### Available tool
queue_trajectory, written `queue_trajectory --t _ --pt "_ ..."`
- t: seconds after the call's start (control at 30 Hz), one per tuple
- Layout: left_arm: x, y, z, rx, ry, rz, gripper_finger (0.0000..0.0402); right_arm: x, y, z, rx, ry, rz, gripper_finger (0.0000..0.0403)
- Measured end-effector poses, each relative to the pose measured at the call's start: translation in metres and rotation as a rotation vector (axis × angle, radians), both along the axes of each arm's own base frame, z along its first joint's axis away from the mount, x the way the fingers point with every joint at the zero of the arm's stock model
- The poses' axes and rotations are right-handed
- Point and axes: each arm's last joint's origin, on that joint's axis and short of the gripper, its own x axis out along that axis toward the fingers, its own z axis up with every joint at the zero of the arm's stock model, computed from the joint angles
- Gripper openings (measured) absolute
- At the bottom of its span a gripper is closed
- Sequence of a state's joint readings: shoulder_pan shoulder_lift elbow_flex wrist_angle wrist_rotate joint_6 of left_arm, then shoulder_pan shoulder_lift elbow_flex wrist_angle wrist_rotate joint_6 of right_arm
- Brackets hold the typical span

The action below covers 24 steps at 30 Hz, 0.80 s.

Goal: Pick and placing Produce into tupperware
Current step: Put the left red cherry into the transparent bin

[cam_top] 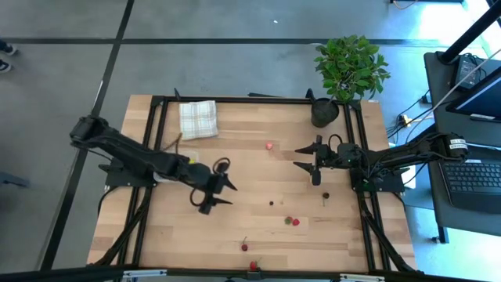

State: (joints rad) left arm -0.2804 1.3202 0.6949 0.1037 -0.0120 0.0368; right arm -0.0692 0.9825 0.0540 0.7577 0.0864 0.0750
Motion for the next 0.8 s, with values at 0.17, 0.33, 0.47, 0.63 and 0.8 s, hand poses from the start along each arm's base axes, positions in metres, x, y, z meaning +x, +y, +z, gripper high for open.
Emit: queue_trajectory --t 0.17,0.33,0.47,0.63,0.8 --pt "0.025 -0.011 -0.025 -0.022 -0.057 -0.034 0.0226 0.0 0.0 0.0 0.001 0.001 0.0 0.024" --pt "0.042 -0.023 -0.048 -0.072 -0.13 -0.253 0.022 0.0 0.0 0.0 0.002 0.0 0.0 0.024" --pt "0.049 -0.034 -0.063 -0.116 -0.174 -0.356 0.0219 0.0 0.0 0.0 0.002 0.001 0.0 0.024" --pt "0.052 -0.046 -0.084 -0.12 -0.172 -0.39 0.0221 0.0 0.0 -0.001 0.004 0.012 0.0 0.024" --pt "0.065 -0.062 -0.097 -0.12 -0.166 -0.487 0.0213 0.0 0.0 -0.001 0.004 0.013 0.0 0.024"
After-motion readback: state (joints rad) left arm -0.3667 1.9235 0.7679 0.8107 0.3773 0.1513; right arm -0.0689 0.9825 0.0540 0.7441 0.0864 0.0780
